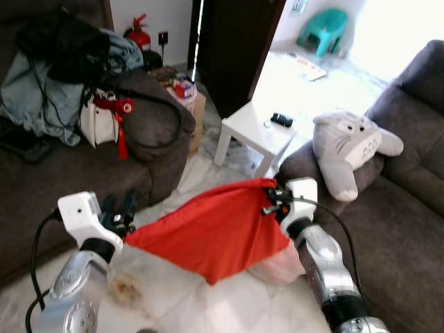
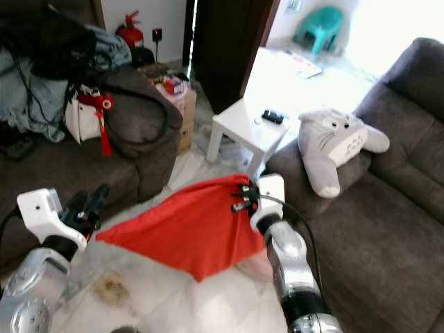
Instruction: Move the pillow to the sofa from floor
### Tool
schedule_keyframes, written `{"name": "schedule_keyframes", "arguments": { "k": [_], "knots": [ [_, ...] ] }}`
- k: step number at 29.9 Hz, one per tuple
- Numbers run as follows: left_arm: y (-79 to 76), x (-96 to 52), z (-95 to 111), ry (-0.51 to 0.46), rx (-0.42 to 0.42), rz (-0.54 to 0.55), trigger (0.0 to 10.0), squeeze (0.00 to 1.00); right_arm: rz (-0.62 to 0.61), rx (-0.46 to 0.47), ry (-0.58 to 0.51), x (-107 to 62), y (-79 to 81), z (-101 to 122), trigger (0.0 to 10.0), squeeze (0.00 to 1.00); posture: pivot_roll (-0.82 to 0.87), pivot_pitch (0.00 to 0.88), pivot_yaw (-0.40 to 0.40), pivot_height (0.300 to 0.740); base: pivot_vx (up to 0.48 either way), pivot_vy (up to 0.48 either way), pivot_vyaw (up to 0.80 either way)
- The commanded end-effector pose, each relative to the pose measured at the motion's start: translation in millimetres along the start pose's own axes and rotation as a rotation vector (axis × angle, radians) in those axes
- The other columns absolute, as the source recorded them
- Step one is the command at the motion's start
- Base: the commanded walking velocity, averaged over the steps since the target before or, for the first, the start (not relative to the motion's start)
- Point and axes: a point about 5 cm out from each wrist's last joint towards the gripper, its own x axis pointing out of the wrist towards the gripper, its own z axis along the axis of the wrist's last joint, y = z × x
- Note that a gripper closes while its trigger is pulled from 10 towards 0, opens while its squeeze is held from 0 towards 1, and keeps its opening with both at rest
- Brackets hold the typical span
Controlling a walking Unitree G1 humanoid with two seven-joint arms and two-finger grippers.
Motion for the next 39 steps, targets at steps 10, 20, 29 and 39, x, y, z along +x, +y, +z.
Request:
{"name": "schedule_keyframes", "arguments": {
  "k": [10,20,29,39],
  "knots": [
    [-5.7,1.8,4.4,-0.028,-0.001,-0.019,10.0,0.0,-0.034,0.021,-0.121,-30.4,-23.0,42.5,10.0,0.0,0.28,0.04,-0.22,0.74,0.0,0.0,0.0],
    [-9.3,1.7,6.2,-0.032,-0.001,-0.041,10.0,0.0,0.056,0.112,-0.119,-50.7,5.7,55.8,10.0,0.0,0.28,0.037,-0.215,0.74,0.0,0.0,0.0],
    [-17.2,7.1,9.5,-0.049,-0.014,-0.07,10.0,0.0,0.256,0.178,-0.136,-56.4,30.1,72.5,10.0,0.0,0.27,0.03,-0.218,0.74,0.0,0.0,0.0],
    [-18.5,10.3,12.2,-0.065,-0.018,-0.08,10.0,0.0,0.411,0.163,-0.096,-61.9,35.7,80.3,10.0,0.0,0.28,0.016,-0.224,0.74,0.0,0.0,0.0]
  ]
}}
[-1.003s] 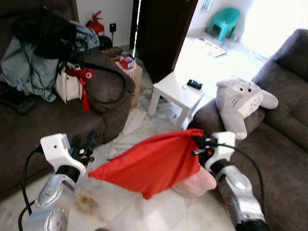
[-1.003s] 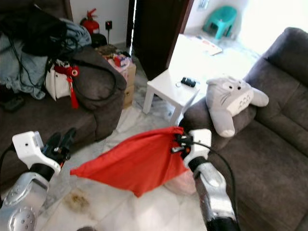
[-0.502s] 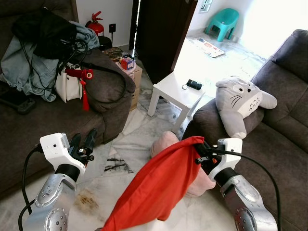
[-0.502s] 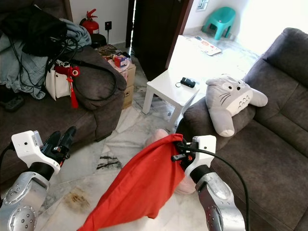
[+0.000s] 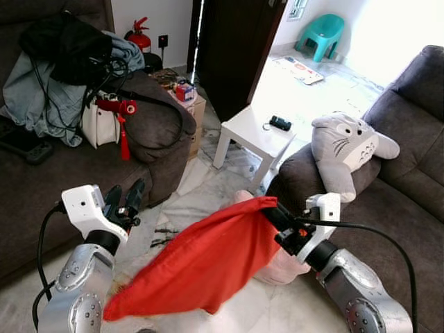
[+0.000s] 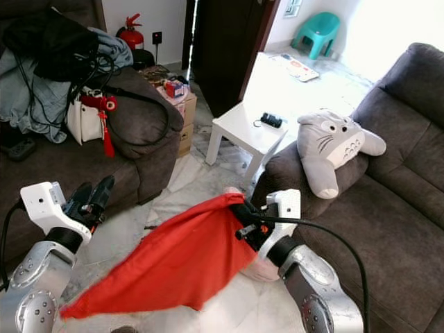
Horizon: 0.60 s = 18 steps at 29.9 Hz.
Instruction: Move the pillow to the sofa from floor
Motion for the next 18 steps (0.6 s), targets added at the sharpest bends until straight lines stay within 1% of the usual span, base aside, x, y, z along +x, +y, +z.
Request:
{"name": "schedule_keyframes", "arguments": {
  "k": [1,3,4,6,7,9,12,13,15,18],
  "knots": [
    [-6.7,1.4,2.5,-0.016,-0.002,-0.034,10.0,0.0,0.093,-0.086,-0.131,-2.2,11.9,35.0,10.0,0.0,0.28,0.016,-0.224,0.74,0.0,0.0,0.0],
    [-7.2,1.5,2.6,-0.016,-0.002,-0.036,10.0,0.0,0.109,-0.082,-0.117,-4.3,11.0,33.6,10.0,0.0,0.28,0.018,-0.227,0.74,0.0,0.0,0.0],
    [-7.7,-0.2,2.3,-0.012,-0.002,-0.041,10.0,0.0,0.124,-0.088,-0.078,-9.0,8.1,29.8,10.0,0.0,0.28,0.018,-0.227,0.74,0.0,0.0,0.0],
    [-8.8,-3.6,0.6,0.005,-0.007,-0.056,10.0,0.0,0.14,-0.102,-0.041,-16.2,2.7,27.5,10.0,0.0,0.28,0.018,-0.227,0.74,0.0,0.0,0.0],
    [-9.0,-4.1,0.3,0.008,-0.008,-0.059,10.0,0.0,0.141,-0.104,-0.037,-17.2,1.8,27.4,10.0,0.0,0.28,0.018,-0.227,0.74,0.0,0.0,0.0],
    [-11.7,-8.7,-2.1,0.032,-0.025,-0.095,10.0,0.0,0.142,-0.101,-0.011,-22.8,-4.1,25.9,10.0,0.0,0.28,0.019,-0.228,0.74,0.0,0.0,0.0],
    [-12.9,-15.5,-4.3,0.059,-0.037,-0.129,10.0,0.0,0.147,-0.145,0.051,-30.8,-11.2,23.3,10.0,0.0,0.28,0.019,-0.226,0.74,0.0,0.0,0.0],
    [-11.5,-18.6,-5.0,0.07,-0.038,-0.133,10.0,0.0,0.142,-0.14,0.063,-35.1,-16.1,23.0,10.0,0.0,0.28,0.019,-0.224,0.74,0.0,0.0,0.0],
    [-9.5,-20.5,-5.5,0.076,-0.039,-0.13,10.0,0.0,0.119,-0.128,0.058,-38.7,-22.7,23.3,10.0,0.0,0.28,0.02,-0.224,0.74,0.0,0.0,0.0],
    [-9.5,-19.9,-5.1,0.074,-0.044,-0.129,10.0,0.0,0.111,-0.127,0.073,-40.5,-26.7,20.1,10.0,0.0,0.28,0.017,-0.222,0.74,0.0,0.0,0.0]
  ]
}}
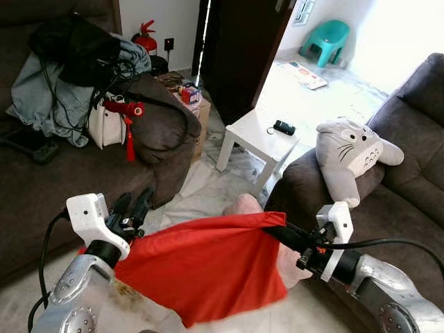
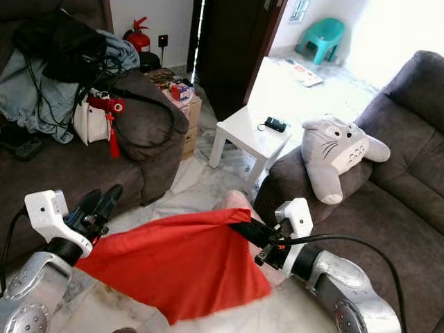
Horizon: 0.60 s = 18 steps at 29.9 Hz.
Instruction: Move the pillow to the sofa from floor
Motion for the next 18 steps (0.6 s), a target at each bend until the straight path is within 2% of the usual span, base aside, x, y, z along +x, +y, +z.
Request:
{"name": "schedule_keyframes", "arguments": {
  "k": [1,7,14,15,17,18],
  "knots": [
    [-7.3,1.0,3.1,-0.008,-0.007,-0.035,10.0,0.0,-0.008,-0.058,-0.082,-10.4,-5.5,18.1,10.0,0.0,0.28,0.017,-0.222,0.74,0.0,0.0,0.0],
    [-15.4,-0.9,0.7,0.024,-0.027,-0.091,10.0,0.0,0.023,-0.036,-0.082,-10.7,-3.4,16.0,10.0,0.0,0.28,0.008,-0.213,0.74,0.0,0.0,0.0],
    [-14.0,-8.1,-3.1,0.064,-0.016,-0.108,10.0,0.0,0.076,-0.025,-0.076,-10.2,1.3,14.8,10.0,0.0,0.28,0.005,-0.212,0.74,0.0,0.0,0.0],
    [-11.2,-11.8,-5.1,0.09,0.006,-0.105,10.0,0.0,0.08,-0.022,-0.073,-10.6,1.2,14.5,10.0,0.0,0.28,0.007,-0.212,0.74,0.0,0.0,0.0],
    [2.9,-27.7,-11.9,0.191,0.118,-0.085,10.0,0.0,0.113,-0.018,-0.056,-10.6,3.0,13.4,10.0,0.0,0.29,0.015,-0.217,0.74,0.0,0.0,0.0],
    [7.0,-32.7,-13.4,0.218,0.141,-0.082,10.0,0.0,0.123,-0.015,-0.051,-10.7,3.8,13.0,10.0,0.0,0.29,0.015,-0.217,0.74,0.0,0.0,0.0]
  ]
}}
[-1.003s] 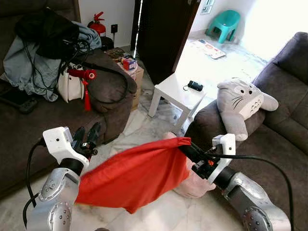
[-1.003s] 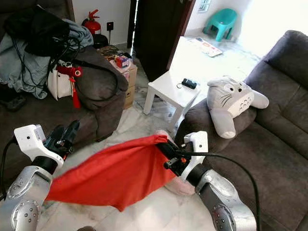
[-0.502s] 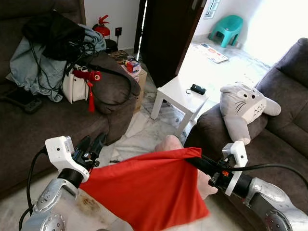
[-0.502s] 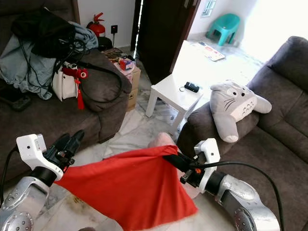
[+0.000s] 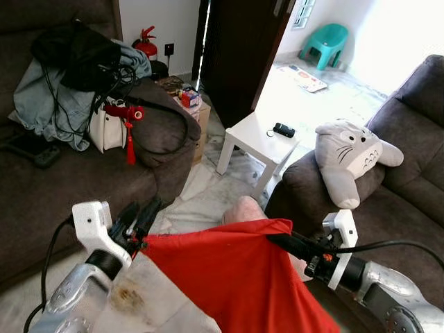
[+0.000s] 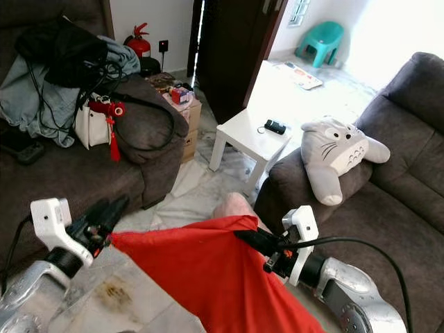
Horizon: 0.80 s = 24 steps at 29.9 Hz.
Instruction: Move the pillow to the sofa from floor
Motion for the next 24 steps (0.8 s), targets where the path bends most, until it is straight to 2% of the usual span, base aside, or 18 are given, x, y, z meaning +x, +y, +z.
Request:
{"name": "schedule_keyframes", "arguments": {
  "k": [1,5,10,17,24],
  "knots": [
    [3.2,-9.0,-6.3,0.066,0.048,-0.003,10.0,0.0,0.052,-0.051,-0.067,-5.0,3.6,19.8,10.0,0.0,0.29,0.015,-0.217,0.74,0.0,0.0,0.0],
    [13.9,-26.2,-10.5,0.162,0.123,-0.011,10.0,0.0,0.119,-0.058,-0.006,-7.5,7.8,13.1,10.0,0.0,0.29,0.024,-0.222,0.74,0.0,0.0,0.0],
    [7.8,-41.7,-16.2,0.279,0.149,-0.126,10.0,0.0,0.151,-0.061,0.046,-7.2,5.7,6.8,10.0,0.0,0.3,0.031,-0.23,0.74,0.0,0.0,0.0],
    [7.5,-57.8,-10.0,0.341,0.174,-0.189,10.0,0.0,0.209,-0.056,0.086,-6.3,5.4,1.9,10.0,0.0,0.31,0.038,-0.235,0.74,0.0,0.0,0.0],
    [2.4,-65.3,-5.2,0.367,0.196,-0.242,10.0,0.0,0.252,-0.058,0.106,-2.9,7.8,-2.5,10.0,0.0,0.32,0.04,-0.236,0.74,0.0,0.0,0.0]
  ]
}}
